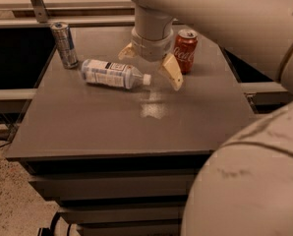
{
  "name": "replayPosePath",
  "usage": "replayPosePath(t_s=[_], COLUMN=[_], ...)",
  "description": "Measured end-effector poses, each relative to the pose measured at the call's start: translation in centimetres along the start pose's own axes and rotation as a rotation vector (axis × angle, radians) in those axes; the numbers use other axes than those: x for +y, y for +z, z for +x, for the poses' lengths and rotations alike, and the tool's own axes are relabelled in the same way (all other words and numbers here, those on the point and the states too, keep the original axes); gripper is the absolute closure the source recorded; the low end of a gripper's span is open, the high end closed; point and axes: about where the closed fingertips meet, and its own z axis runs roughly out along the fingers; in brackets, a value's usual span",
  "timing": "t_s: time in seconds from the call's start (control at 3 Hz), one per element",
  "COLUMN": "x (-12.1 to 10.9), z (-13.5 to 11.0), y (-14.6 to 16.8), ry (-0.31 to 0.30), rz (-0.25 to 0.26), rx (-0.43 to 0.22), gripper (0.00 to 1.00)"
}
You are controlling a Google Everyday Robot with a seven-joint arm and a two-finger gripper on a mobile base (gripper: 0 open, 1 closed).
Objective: Place blue plastic bottle upright
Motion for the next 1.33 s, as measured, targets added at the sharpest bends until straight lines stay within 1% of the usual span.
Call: replayPosePath(t_s=[0.33, 0.67, 1.0, 1.33], x=[0.1, 0.4, 0.7, 1.3], z=[0.8, 2.2, 3.2, 3.9], y=[0.3, 0.6, 1.1, 1.6], ry=[0.012, 0.041, 0.065, 0.085], rz=[-0.043, -0.071, -0.09, -0.1], rx=[0.085, 0.144, 0.178, 0.196], gripper=[0.0, 0.0, 0.0, 0.0])
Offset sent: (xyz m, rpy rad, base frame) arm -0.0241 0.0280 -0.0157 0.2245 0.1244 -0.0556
